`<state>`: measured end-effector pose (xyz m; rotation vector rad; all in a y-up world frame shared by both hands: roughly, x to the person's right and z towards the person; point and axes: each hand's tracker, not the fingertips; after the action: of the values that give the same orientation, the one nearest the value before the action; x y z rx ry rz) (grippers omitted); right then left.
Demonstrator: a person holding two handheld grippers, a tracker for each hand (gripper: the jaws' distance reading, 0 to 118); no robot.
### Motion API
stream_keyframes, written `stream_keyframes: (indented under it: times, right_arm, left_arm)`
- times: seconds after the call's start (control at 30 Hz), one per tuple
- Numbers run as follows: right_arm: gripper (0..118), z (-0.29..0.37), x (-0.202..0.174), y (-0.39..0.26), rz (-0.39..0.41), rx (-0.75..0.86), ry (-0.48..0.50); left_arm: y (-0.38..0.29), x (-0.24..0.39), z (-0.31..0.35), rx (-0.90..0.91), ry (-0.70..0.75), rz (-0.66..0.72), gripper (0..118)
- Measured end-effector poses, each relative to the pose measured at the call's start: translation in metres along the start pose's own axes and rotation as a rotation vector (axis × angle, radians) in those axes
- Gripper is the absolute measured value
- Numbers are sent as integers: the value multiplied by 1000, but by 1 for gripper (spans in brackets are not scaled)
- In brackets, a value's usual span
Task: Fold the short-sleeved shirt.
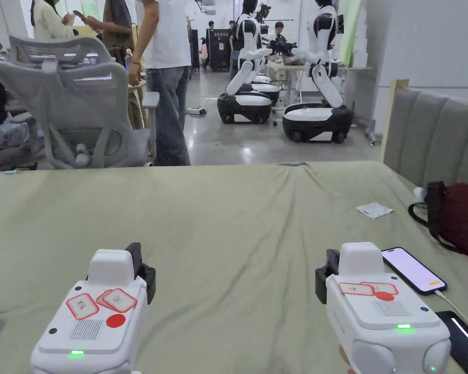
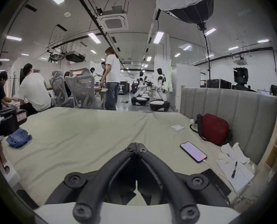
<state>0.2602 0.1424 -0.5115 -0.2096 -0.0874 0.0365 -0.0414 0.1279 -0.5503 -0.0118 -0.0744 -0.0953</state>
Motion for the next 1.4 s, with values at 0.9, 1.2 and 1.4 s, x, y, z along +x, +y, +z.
stream_keyframes:
  times: [0.9,1.2,1.4]
  right_arm:
    - [2,-2,-14,2,25,47,-3]
    - [91,-2,-16,-3,10,57,-3]
    - [118,-2,-11,-4,16,75,-11]
  left_arm:
    - [-12,12,2,-24,-11,11,1]
    - [-17,15,5,-17,-26,3,118]
    - [-19,16,0,-32,-1,-7,118]
